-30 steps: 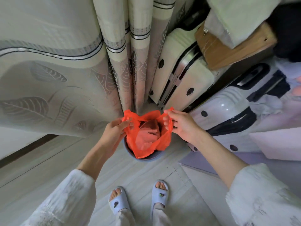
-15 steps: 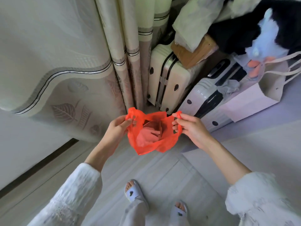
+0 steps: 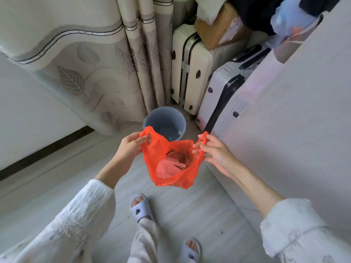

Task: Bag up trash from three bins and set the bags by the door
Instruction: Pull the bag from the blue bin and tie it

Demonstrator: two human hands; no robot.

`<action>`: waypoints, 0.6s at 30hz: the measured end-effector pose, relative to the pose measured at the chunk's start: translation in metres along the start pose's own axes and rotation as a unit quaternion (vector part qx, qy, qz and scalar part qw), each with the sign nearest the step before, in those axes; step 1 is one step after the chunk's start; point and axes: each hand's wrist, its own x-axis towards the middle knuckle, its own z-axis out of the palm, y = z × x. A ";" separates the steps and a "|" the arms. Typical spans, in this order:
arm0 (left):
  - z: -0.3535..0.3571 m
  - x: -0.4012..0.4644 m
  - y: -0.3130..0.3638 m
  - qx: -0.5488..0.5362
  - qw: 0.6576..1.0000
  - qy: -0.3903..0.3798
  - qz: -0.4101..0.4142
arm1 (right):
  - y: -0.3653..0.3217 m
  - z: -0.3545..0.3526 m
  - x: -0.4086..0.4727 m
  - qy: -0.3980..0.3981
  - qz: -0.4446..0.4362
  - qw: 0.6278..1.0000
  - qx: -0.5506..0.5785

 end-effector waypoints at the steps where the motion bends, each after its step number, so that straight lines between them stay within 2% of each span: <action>1: 0.002 -0.004 -0.014 0.006 1.000 0.003 -0.009 | 0.014 -0.004 -0.001 -0.007 0.011 1.000 -0.011; 9: 0.003 -0.017 -0.124 0.023 0.997 -0.010 -0.068 | 0.111 -0.003 0.009 0.019 0.051 0.997 -0.058; 13: -0.006 -0.009 -0.177 0.044 0.996 -0.037 -0.061 | 0.159 0.010 0.031 0.062 0.028 0.996 -0.064; 18: -0.015 0.011 -0.251 0.091 0.996 -0.017 -0.008 | 0.232 0.018 0.069 0.102 -0.029 0.987 -0.117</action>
